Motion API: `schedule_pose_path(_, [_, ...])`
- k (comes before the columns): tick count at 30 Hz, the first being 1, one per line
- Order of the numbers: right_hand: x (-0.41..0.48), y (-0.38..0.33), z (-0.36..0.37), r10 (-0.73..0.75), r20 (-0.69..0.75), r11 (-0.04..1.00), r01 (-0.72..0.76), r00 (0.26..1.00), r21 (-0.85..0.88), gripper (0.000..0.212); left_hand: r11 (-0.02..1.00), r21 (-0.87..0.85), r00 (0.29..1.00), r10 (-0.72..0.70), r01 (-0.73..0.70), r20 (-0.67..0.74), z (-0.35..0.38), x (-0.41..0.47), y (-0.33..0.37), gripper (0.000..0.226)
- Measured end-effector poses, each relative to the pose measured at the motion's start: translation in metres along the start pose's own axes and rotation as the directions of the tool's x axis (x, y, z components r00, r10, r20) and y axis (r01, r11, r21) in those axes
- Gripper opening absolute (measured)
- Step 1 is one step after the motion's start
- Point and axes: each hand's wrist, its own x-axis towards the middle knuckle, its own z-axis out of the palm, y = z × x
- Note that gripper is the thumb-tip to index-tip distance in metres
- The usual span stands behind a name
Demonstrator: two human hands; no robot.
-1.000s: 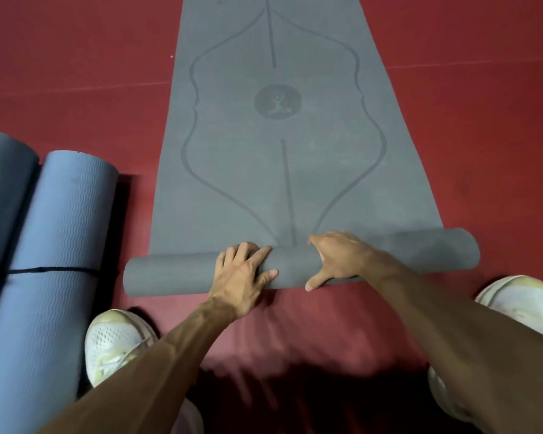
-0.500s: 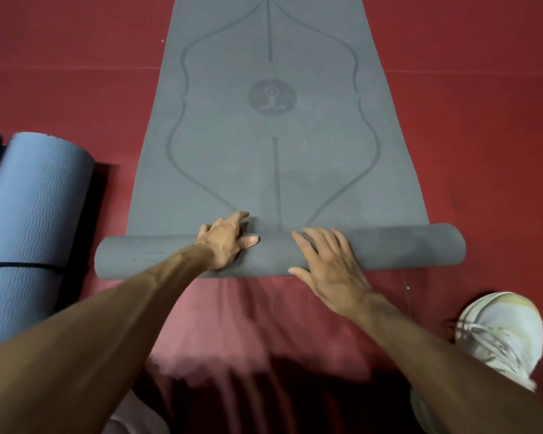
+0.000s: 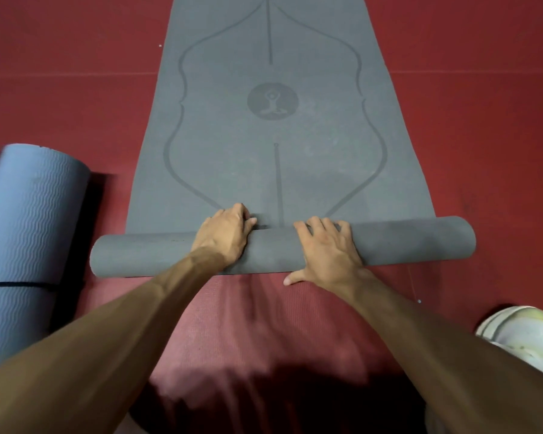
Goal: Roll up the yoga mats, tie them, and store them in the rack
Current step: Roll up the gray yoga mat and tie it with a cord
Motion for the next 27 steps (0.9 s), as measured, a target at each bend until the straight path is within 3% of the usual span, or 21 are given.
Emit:
schedule_pose_path(3, [0.011, 0.002, -0.007, 0.012, 0.038, 1.0, -0.013, 0.999, 0.007, 0.09, 0.989, 0.121, 0.992, 0.098, -0.089, -0.075, 0.001, -0.013, 0.003, 0.035])
schedule_pose_path(7, [0.022, 0.006, -0.016, 0.008, 0.075, 1.0, -0.008, 0.997, -0.006, 0.081, 0.969, 0.184, 0.987, 0.157, -0.163, 0.046, -0.003, -0.023, -0.002, 0.044])
schedule_pose_path(12, [0.019, 0.006, -0.021, 0.018, 0.105, 0.999, -0.023, 0.994, 0.046, 0.076, 0.957, 0.243, 0.983, 0.174, -0.155, -0.055, 0.008, -0.057, -0.003, 0.062])
schedule_pose_path(17, [0.004, 0.003, -0.031, -0.011, 0.243, 0.992, -0.02, 0.97, 0.124, 0.066, 0.956, 0.257, 0.981, 0.172, -0.143, -0.093, 0.026, -0.103, 0.003, 0.061])
schedule_pose_path(23, [-0.017, 0.0, -0.029, -0.025, 0.402, 0.983, -0.051, 0.915, 0.175, 0.075, 0.959, 0.216, 0.982, 0.189, -0.182, -0.014, 0.036, -0.123, 0.001, 0.065])
schedule_pose_path(27, [-0.023, 0.0, -0.021, -0.037, 0.36, 0.989, -0.018, 0.932, 0.148, 0.091, 0.966, 0.205, 0.986, 0.146, -0.16, 0.08, 0.033, -0.116, -0.002, 0.084])
